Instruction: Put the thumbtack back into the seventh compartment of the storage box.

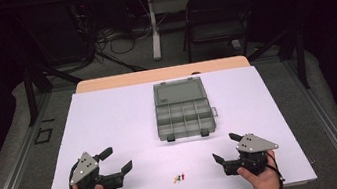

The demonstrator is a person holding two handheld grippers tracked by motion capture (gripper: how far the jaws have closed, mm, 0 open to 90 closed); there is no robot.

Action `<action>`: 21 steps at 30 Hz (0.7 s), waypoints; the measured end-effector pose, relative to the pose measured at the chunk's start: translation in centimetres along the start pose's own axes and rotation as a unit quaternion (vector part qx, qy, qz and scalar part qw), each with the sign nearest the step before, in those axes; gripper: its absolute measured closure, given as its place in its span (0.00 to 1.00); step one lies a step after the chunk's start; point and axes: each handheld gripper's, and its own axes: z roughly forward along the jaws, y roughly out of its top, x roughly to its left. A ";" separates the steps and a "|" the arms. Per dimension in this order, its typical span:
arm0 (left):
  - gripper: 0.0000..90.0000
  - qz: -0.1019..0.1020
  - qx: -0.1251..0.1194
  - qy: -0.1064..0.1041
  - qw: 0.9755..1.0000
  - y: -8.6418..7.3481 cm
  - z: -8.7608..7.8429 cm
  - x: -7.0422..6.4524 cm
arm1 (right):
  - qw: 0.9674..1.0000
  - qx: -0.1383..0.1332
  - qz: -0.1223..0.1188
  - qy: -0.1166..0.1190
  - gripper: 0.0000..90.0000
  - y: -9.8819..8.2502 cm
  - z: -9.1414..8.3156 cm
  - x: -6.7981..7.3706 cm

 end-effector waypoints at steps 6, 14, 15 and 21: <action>0.16 -0.005 -0.002 0.002 1.000 0.0 -0.1 0.1 | 1.000 0.004 0.000 0.004 0.16 0.1 0.2 0.1; 0.16 -0.008 0.000 0.004 1.000 -0.1 -0.2 0.2 | 0.999 0.033 -0.004 0.011 0.12 0.6 0.7 0.4; 0.16 -0.008 0.001 0.004 1.000 -0.1 -0.2 0.2 | 0.999 0.036 0.000 0.015 0.11 0.7 0.8 0.4; 0.16 -0.008 0.000 0.007 1.000 -0.1 -0.4 0.2 | 0.995 0.077 0.008 0.059 0.00 1.6 1.8 1.3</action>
